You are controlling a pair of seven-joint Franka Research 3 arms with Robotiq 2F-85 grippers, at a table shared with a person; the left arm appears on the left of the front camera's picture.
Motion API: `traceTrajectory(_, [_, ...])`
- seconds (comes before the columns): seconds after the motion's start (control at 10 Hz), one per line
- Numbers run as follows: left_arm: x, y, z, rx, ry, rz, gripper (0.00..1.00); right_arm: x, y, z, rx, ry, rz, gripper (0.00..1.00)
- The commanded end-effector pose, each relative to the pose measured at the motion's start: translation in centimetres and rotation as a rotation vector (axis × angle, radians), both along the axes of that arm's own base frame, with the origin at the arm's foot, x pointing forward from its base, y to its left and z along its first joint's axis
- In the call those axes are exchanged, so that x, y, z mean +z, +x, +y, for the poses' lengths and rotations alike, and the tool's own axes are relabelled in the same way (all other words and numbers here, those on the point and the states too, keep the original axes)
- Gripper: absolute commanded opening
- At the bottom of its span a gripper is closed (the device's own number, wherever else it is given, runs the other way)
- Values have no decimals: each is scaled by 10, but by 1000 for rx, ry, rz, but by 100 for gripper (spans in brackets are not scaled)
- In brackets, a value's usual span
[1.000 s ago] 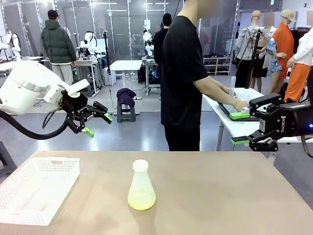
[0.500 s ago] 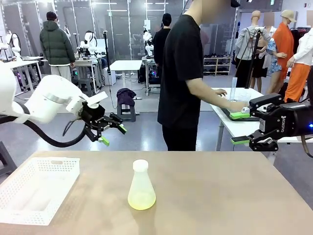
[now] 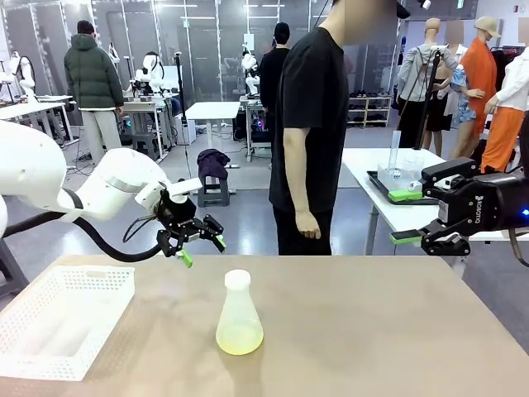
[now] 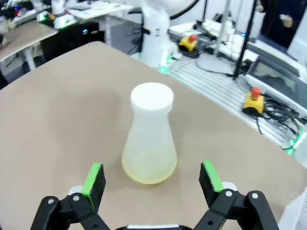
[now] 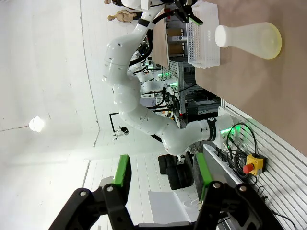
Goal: Prepare the solutions needed for the experiment.
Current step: When the human places the Big flask in the center of the table, pick up the Big flask and place it in the left Organizing basket.
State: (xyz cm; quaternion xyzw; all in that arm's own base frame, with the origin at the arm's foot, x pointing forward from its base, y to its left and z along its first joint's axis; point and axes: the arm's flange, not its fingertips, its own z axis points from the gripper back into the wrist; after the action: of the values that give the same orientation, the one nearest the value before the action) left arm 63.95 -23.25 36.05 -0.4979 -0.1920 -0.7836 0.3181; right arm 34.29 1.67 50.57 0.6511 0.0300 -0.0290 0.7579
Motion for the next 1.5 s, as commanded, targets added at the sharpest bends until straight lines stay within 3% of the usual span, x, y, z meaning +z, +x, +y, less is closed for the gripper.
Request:
traceTrajectory(0.0, [0,22,-7,-121,-16,58,100,0,0,-1,10,0,-6,66])
traceTrajectory(0.6, [-33,15,-31,-122,-151,145,100,0,0,-1,10,0,-6,66])
traceTrajectory(0.7, [-39,-2,-29,-139,-92,111,100,0,0,-1,10,0,-6,66])
traceTrajectory(1.1, [-39,-2,-29,-139,-92,111,100,0,0,-1,10,0,-6,66])
traceTrajectory(1.4, [-60,-2,-48,-121,-125,134,100,0,0,-1,10,0,-6,66])
